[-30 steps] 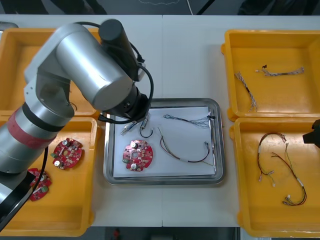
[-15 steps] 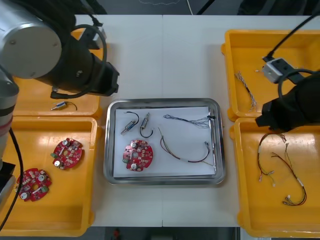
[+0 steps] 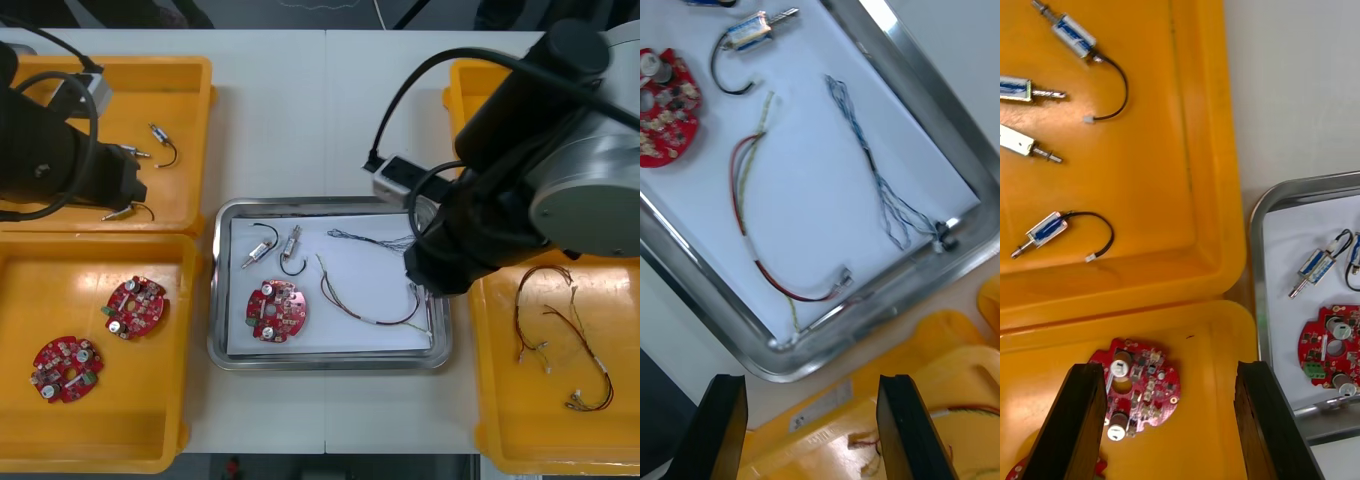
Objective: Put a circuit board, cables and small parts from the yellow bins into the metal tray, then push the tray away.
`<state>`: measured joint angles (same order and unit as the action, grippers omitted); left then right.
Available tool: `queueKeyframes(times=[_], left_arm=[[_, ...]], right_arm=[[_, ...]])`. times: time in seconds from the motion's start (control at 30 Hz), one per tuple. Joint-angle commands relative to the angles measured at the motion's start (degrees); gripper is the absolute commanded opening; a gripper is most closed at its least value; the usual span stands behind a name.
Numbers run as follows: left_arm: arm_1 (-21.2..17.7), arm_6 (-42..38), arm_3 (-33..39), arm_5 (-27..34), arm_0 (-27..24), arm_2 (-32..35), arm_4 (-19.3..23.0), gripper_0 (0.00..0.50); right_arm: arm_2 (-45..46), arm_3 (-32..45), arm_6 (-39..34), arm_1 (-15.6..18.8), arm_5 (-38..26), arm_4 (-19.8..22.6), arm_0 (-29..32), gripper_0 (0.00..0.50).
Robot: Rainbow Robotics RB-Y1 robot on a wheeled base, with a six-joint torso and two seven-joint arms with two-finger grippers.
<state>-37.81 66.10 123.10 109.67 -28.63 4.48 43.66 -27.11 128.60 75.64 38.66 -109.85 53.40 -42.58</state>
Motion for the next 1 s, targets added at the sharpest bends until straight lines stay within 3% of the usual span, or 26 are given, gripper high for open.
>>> queueKeyframes(times=[0.03,0.27,0.57,1.0], left_arm=[[-4.81,3.16,3.03,0.33,4.90,5.80,2.93,0.500],[-8.42,3.95,5.31,0.33,10.87,9.94,3.01,0.500],[-10.61,5.88,5.49,0.33,16.15,13.71,4.33,0.500],[-12.28,8.43,5.31,0.33,22.04,14.07,5.21,0.500]], right_arm=[[-7.26,-2.13,0.04,-5.44,-0.15,-2.16,-4.35,0.500],[-16.31,-6.52,8.39,-9.75,-0.15,-6.64,-6.55,0.500],[-26.07,-8.90,18.58,-10.71,6.05,-11.04,-8.13,0.500],[-35.47,-9.60,17.97,-13.09,9.04,-16.13,-6.90,0.500]])
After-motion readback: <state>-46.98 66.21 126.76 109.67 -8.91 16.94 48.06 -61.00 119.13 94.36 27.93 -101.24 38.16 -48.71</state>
